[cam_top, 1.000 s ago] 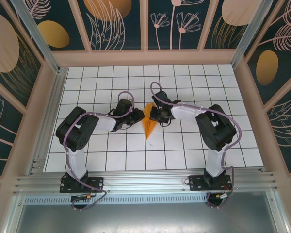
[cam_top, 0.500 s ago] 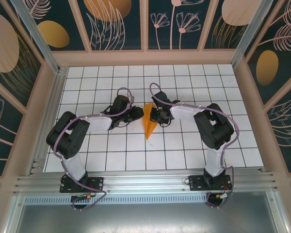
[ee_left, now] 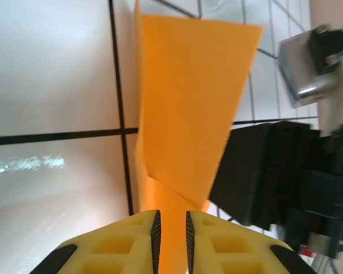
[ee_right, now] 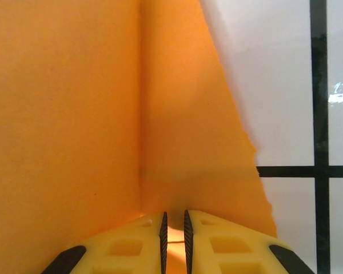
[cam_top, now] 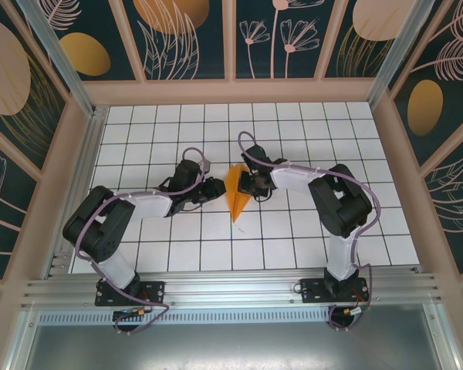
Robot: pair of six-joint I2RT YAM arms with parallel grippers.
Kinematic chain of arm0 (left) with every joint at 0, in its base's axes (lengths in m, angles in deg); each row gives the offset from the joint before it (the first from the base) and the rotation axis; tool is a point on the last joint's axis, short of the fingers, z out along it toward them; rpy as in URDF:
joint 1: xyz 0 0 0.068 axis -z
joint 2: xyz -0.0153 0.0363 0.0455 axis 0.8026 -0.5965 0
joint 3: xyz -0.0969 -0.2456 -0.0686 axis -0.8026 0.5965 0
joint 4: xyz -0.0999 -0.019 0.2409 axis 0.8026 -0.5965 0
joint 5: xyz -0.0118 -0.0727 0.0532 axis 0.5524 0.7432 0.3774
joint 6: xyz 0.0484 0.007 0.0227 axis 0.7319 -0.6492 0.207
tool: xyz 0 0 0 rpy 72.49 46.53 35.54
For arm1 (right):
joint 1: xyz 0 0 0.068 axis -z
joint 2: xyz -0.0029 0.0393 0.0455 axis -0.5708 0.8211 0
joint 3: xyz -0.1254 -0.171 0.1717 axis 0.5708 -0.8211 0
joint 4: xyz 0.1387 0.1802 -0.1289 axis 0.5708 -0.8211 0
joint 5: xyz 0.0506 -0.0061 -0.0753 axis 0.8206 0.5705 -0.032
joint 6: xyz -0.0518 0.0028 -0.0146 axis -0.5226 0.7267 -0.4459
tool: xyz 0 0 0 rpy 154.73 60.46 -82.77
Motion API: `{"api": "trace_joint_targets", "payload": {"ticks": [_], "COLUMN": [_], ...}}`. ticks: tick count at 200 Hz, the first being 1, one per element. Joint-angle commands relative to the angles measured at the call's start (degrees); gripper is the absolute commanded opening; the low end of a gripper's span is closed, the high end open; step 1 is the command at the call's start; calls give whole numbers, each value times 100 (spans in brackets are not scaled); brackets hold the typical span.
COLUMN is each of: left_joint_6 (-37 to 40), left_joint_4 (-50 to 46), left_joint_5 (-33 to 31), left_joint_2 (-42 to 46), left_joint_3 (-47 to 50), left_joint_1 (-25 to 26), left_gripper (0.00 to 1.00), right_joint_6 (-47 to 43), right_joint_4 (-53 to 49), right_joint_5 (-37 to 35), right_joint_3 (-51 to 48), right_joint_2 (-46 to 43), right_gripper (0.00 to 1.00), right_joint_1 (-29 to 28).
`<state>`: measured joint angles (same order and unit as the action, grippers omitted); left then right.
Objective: Fold a paper plane with a square sheet of paper (pick it up from the middle)
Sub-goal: Move the paper plane to the top-center of the table.
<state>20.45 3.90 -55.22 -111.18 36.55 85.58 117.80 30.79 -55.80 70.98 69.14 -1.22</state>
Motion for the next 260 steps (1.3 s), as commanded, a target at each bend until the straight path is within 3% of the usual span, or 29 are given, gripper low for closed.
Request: {"api": "trace_joint_targets", "payload": {"ticks": [1,55,125,184,260], "left_joint_6": [-227,-243,-103,-119,-191], "left_joint_4": [615,387,-61,-122,11], "left_joint_5": [283,259,46,79,385], "left_joint_2": [-47,-884,-1049,-1011,-905], "left_joint_3": [22,-294,-482,-474,-434], "left_joint_1": [4,23,20,22,23], "left_gripper": [18,2,1,1,5], "right_joint_6": [-13,-108,-194,-205,-186], "right_joint_4": [-100,76,219,141,277], "right_joint_5": [161,403,364,482,520], "right_joint_3": [115,227,-136,-529,-539], "right_joint_2": [34,-298,-943,-1201,-1033], "right_gripper": [19,11,8,30,37], "right_joint_1": [44,66,31,-260,-447]}}
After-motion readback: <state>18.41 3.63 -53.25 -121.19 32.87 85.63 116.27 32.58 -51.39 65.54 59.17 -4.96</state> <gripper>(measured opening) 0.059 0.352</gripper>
